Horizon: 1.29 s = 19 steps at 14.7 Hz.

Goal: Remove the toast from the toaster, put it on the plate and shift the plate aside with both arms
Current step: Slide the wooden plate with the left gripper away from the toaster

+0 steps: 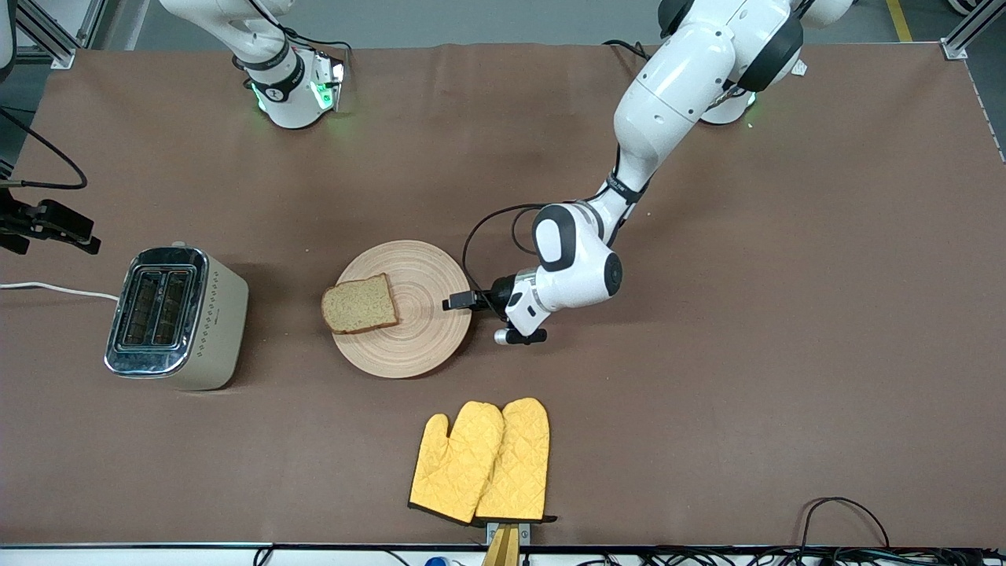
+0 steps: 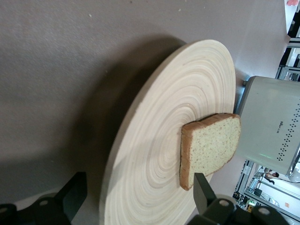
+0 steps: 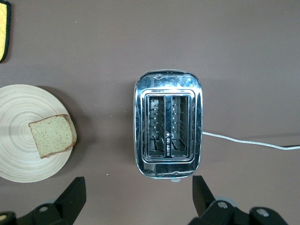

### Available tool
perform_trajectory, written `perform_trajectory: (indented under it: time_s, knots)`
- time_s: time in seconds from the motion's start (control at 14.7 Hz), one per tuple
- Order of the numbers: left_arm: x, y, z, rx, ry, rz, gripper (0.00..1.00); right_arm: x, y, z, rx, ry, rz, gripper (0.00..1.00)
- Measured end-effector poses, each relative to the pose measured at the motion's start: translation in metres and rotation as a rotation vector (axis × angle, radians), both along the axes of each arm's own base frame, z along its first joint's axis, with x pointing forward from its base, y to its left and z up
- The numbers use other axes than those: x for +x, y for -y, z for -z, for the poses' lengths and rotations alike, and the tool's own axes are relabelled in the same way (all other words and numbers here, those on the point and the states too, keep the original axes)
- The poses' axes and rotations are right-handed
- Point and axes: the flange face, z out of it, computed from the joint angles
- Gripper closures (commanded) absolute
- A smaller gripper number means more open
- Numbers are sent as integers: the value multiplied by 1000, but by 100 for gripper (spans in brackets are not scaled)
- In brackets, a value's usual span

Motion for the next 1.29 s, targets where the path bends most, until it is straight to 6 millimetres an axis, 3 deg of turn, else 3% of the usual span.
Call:
perform_trajectory:
  time_s: [0.07,0.14,0.27,0.34,0.75,0.95,1.09,1.29]
  knots:
    - [0,0,0,0,0,0,24,0,-5,0,4,0,-8,0]
    - [-1,2,0,-1,0,3,61,1,-11,0,5,0,-17,0]
    - [-6,6,2,3,5,10,88,1,-23,0,6,-1,-23,0]
    - [-8,8,3,6,10,13,97,2,-27,0,6,-2,-23,0]
    - [-5,4,9,13,89,58,100,0,-27,2,6,-19,-20,0]
    - [21,-7,-18,-15,155,55,100,-2,-26,3,7,-33,-18,0]
    - [54,-40,-40,-17,176,87,100,-2,-26,3,7,-32,-18,0]
    - [116,-144,-76,-39,147,160,100,-2,-26,3,7,-33,-16,0]
